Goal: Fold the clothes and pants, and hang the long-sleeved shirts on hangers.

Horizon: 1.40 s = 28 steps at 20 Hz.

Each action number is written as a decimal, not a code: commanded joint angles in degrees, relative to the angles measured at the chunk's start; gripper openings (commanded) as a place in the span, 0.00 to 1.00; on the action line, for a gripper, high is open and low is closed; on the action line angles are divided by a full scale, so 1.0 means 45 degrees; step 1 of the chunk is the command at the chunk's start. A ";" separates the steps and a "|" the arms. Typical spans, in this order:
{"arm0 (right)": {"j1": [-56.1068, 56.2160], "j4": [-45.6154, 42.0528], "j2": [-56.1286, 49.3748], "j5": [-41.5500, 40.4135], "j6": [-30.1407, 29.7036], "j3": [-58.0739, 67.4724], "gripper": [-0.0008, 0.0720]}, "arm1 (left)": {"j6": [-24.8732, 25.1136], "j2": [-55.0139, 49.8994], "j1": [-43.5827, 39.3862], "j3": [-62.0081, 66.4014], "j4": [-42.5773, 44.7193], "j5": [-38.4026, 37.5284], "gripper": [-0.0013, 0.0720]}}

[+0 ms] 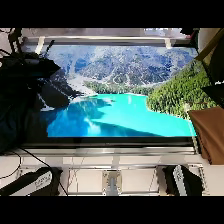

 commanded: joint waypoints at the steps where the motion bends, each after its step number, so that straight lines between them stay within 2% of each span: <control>1: 0.0010 -0.0015 0.0010 0.0024 0.0010 0.0010 0.33 | 0.0005 -0.0049 0.0005 -0.0019 0.0010 0.0015 0.07; 9: 0.0010 -0.0005 0.0010 0.0005 0.0010 0.0015 0.33 | 0.0005 -0.0282 0.0005 -0.0019 0.0005 0.0010 0.07; 13: 0.0010 -0.0005 0.0010 -0.0131 0.0010 0.0015 0.33 | 0.0010 -0.0437 0.0019 -0.0015 -0.0155 0.1520 0.07; 16: 0.0010 -0.0010 0.0010 -0.1409 0.0010 0.0015 0.33 | 0.0010 -0.0442 0.0423 -0.0015 0.0107 0.2181 0.07; 21: 0.0010 0.0112 -0.0005 -0.4736 0.0019 0.0015 0.33 | 0.0010 -0.0442 0.1209 -0.0015 0.0379 0.2516 0.07; 23: 0.0010 0.0112 -0.0005 -0.5260 0.0019 0.0015 0.33 | 0.0010 -0.0452 0.1579 -0.0015 0.1239 0.2501 0.07; 25: 0.0010 0.0083 -0.0005 -0.5581 0.0015 0.0015 0.33 | 0.0005 -0.0437 0.2093 -0.0015 0.2905 0.2346 0.07; 26: 0.0010 0.0068 -0.0005 -0.5561 0.0015 0.0015 0.33 | 0.0000 -0.0432 0.2487 -0.0015 0.3633 0.2055 0.10; 27: 0.0010 0.0068 -0.0005 -0.5518 0.0015 0.0015 0.33 | -0.0209 -0.0427 0.2934 -0.0015 0.4323 0.1763 0.31; 28: 0.0010 0.0049 -0.0005 -0.5382 0.0010 0.0010 0.33 | -0.0933 -0.0408 0.3531 -0.0015 0.5275 0.1375 0.62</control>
